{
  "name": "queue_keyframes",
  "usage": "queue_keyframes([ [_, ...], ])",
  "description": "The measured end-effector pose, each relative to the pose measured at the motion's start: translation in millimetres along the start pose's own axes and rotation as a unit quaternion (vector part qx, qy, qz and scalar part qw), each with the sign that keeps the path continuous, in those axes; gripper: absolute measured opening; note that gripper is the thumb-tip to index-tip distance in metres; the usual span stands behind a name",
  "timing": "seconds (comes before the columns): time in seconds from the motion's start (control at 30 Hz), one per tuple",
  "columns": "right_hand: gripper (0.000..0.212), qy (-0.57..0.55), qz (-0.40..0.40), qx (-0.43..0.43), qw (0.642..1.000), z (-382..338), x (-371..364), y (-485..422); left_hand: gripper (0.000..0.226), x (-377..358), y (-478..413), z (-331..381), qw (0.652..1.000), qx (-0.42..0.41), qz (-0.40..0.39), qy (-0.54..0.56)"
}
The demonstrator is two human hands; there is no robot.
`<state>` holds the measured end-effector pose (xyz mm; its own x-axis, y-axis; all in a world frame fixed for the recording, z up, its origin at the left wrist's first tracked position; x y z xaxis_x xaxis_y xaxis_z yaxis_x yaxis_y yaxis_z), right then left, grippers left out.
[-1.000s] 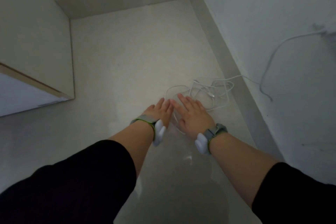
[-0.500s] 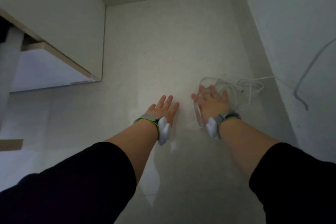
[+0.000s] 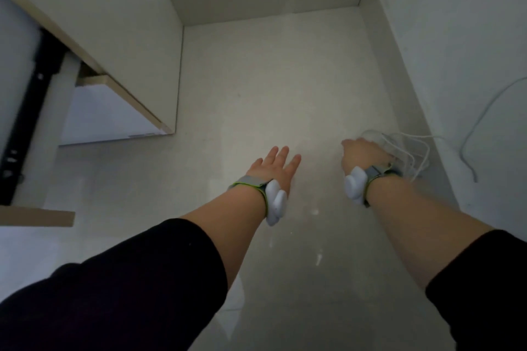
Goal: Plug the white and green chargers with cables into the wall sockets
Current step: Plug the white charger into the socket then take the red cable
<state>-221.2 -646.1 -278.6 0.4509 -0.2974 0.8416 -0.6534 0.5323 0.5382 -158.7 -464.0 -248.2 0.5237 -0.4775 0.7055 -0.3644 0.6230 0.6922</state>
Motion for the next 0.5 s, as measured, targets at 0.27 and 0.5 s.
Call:
queue_keyframes([
  [0.27,0.047,-0.066,0.144,0.092,0.983,-88,89,60,0.079,55,78,-34,0.991,0.041,0.127,0.02],
  [0.5,0.036,-0.202,0.187,0.232,0.933,-184,175,129,0.049,128,179,-82,0.966,0.084,0.243,-0.026],
])
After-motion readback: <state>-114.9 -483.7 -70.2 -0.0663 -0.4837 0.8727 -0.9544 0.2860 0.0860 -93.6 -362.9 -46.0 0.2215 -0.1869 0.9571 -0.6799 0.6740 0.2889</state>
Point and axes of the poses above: each hand's wrist, its own y-axis away from the middle knuckle, its own x-axis out of the back of the hand, z = x × y, the point moved 1 cm from there along -y, towards the middle knuckle, and after that the axes turned 3 degrees about -x, right-handed, at the moved point
